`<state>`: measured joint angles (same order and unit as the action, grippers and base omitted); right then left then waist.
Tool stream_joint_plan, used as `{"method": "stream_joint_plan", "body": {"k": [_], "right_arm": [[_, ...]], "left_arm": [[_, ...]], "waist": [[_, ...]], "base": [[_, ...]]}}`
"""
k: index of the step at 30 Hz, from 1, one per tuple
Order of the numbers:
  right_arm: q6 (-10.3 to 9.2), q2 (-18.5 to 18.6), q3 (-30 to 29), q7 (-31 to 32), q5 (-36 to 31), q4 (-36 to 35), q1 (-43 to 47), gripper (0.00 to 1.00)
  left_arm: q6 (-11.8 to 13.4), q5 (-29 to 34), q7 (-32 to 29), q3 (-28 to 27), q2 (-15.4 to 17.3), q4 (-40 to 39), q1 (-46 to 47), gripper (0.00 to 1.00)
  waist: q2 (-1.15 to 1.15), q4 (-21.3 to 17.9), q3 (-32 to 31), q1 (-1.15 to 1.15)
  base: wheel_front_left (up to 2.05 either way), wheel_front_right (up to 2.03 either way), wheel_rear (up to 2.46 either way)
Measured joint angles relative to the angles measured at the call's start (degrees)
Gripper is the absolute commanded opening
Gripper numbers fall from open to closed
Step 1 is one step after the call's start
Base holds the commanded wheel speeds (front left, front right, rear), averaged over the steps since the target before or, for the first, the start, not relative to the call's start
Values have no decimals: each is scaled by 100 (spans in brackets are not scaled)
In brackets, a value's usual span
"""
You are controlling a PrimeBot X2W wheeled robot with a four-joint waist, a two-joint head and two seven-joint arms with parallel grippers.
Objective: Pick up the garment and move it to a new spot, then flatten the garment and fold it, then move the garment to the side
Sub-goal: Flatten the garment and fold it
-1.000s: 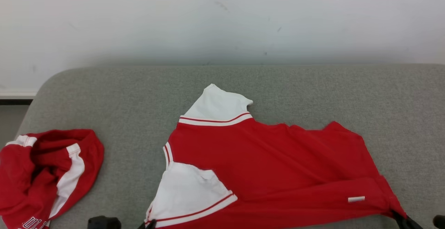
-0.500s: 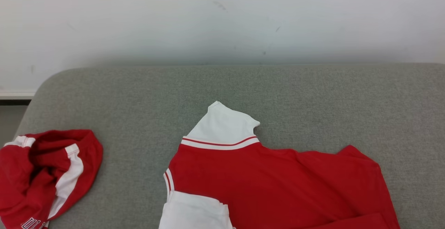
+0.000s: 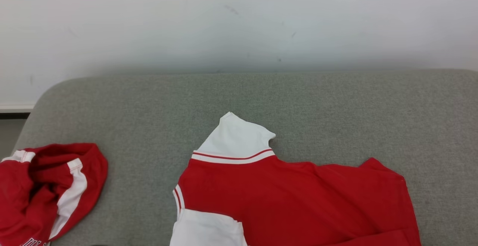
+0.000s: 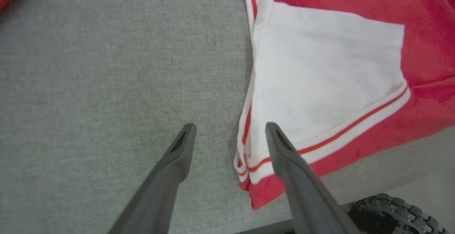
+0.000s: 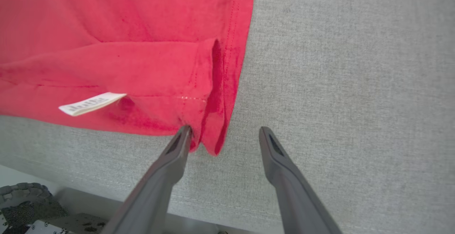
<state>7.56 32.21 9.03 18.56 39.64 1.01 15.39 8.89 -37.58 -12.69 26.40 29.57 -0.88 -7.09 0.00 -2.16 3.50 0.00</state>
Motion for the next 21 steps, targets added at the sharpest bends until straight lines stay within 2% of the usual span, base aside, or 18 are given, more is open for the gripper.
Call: {"method": "stream_joint_plan", "body": {"k": [6,12,16,21], "right_arm": [[0,-34,-511,-209,-33,-57,53,100],[-1,-125,-1165,-482,-168,-225,-137,100],[-1,-364,-1413,-643,-208,-226,-572,100],[-1,-775,-1444,-644,-426,98,-1393,100]], "left_arm": [[56,194,250,-177,170,-230,267,100],[-42,292,71,-318,470,-560,807,100],[-204,361,-138,-338,588,-716,1303,100],[-672,193,-621,-241,588,-547,2387,100]], "waist": [[0,-53,-105,0],[0,-141,-71,0],[0,-182,28,0],[0,-228,308,1]], "base": [[0,0,0],[0,0,0],[0,0,0],[0,0,0]]}}
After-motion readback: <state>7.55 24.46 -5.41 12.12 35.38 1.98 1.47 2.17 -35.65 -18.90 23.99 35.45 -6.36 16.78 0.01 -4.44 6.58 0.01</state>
